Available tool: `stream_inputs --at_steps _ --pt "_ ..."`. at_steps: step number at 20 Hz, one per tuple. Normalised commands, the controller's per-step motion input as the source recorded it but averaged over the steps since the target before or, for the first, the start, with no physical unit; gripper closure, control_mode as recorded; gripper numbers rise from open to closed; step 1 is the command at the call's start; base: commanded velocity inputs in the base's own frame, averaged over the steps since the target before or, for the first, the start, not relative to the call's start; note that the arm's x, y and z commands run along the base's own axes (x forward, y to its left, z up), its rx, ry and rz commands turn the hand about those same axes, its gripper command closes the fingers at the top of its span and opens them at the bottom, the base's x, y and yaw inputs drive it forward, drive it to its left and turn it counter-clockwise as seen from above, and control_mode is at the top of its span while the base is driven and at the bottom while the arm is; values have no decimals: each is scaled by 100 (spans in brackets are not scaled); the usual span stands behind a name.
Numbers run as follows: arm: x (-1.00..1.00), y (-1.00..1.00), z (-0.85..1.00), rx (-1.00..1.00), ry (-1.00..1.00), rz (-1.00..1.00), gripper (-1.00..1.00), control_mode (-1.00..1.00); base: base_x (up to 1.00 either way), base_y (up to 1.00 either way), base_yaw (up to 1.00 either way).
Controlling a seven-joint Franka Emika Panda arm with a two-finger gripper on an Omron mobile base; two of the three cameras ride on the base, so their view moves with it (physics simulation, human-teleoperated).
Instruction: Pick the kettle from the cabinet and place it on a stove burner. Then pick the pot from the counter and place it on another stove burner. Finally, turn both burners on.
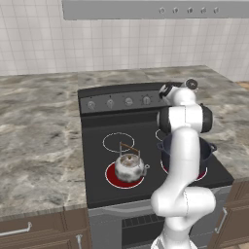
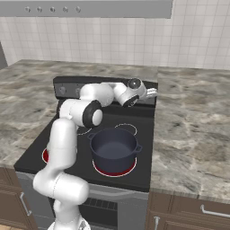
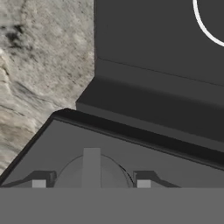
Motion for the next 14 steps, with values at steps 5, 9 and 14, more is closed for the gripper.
stream_inputs --at_steps 5,9,14 --pt "0 4 -3 -3 2 0 100 -100 0 0 0" --pt "0 0 -3 -1 1 0 100 -100 0 0 0" --pt "0 0 -4 -1 0 0 100 -100 0 0 0"
